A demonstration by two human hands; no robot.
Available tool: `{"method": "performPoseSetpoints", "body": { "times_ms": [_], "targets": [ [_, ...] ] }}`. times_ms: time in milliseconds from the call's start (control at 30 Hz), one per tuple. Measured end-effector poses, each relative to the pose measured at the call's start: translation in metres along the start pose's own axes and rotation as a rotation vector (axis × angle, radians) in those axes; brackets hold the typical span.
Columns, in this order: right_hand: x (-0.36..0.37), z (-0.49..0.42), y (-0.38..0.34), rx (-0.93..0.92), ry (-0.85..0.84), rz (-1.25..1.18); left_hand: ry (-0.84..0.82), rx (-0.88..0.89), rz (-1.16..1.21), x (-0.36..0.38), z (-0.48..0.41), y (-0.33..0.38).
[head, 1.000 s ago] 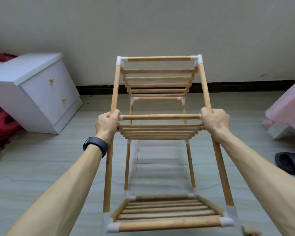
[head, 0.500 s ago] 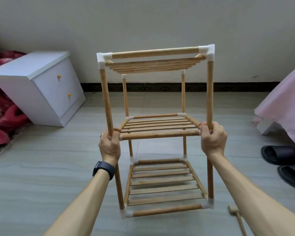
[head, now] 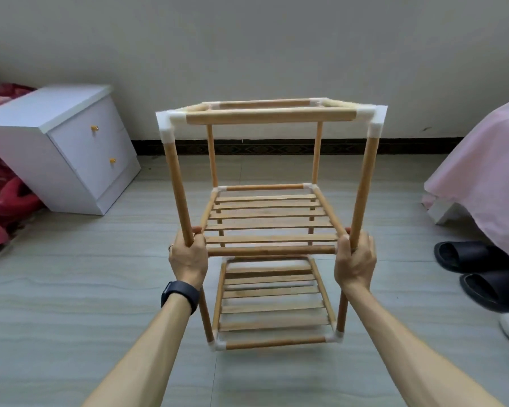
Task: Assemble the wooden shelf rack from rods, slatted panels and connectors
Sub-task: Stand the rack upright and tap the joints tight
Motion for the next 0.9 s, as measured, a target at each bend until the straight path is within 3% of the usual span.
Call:
{"method": "performPoseSetpoints", "body": {
  "times_ms": [167, 500, 733, 800, 900],
  "targets": [
    [0.019, 0.017, 0.064, 0.383, -0.203, 0.013, -0.093, -0.108, 0.072, 0.010, 0.046, -0.048],
    [0.022, 0.012, 0.085, 0.423, -0.277, -0.036, -0.091, -0.056, 0.077, 0.017, 0.071, -0.060],
    [0.015, -0.031, 0.069, 0.655, -0.350, 0.195, -0.523, -0.030, -0.126, 0.068, 0.112, -0.060],
    [0.005, -0.013, 0.040, 0.539, -0.279, 0.150, -0.679, -0.007, -0.253, 0.083, 0.122, -0.055],
    [-0.017, 0.045, -0.029, 0.072, -0.212, -0.089, -0.897, 0.069, -0.513, 0.106, 0.137, -0.046]
  ]
}}
Point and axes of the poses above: each hand's wrist, its own z-axis away from the middle knuckle, its own x-axis out of the palm, y = z × x, the point moved 7 cm from there along -z, towards the middle knuckle, and after that the axes turned 11 degrees about z, right-handed, at the moved point
